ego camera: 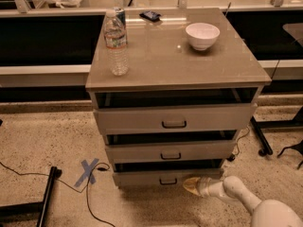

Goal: Close bottom drawer

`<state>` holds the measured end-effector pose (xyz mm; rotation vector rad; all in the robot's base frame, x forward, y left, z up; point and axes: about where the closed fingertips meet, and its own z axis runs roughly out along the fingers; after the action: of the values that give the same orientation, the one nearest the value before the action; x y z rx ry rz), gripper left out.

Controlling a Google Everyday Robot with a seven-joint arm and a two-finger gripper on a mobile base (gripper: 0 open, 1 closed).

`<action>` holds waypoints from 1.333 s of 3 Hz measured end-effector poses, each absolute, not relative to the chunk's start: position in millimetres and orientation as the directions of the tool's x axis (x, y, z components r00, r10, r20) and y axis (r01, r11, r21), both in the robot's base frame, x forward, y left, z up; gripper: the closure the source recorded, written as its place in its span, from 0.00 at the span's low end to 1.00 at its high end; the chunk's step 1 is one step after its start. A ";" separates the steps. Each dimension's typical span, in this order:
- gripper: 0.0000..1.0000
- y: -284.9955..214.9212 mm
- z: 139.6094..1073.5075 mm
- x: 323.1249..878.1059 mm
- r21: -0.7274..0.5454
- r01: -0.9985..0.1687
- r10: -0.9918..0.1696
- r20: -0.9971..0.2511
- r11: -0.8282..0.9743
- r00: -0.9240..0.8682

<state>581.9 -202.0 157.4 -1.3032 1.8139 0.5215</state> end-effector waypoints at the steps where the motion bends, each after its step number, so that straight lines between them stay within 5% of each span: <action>1: 1.00 -206.7 157.0 611.4 -0.175 -0.896 -0.597 -0.794 0.408 -0.116; 4: 1.00 -211.1 147.7 636.2 -0.238 -0.868 -0.626 -0.773 0.436 -0.102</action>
Offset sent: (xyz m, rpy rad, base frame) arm 0.0602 -0.0197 0.0003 -0.0860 -0.1170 -0.0987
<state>636.2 -211.1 147.7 -1.2769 1.8172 0.3493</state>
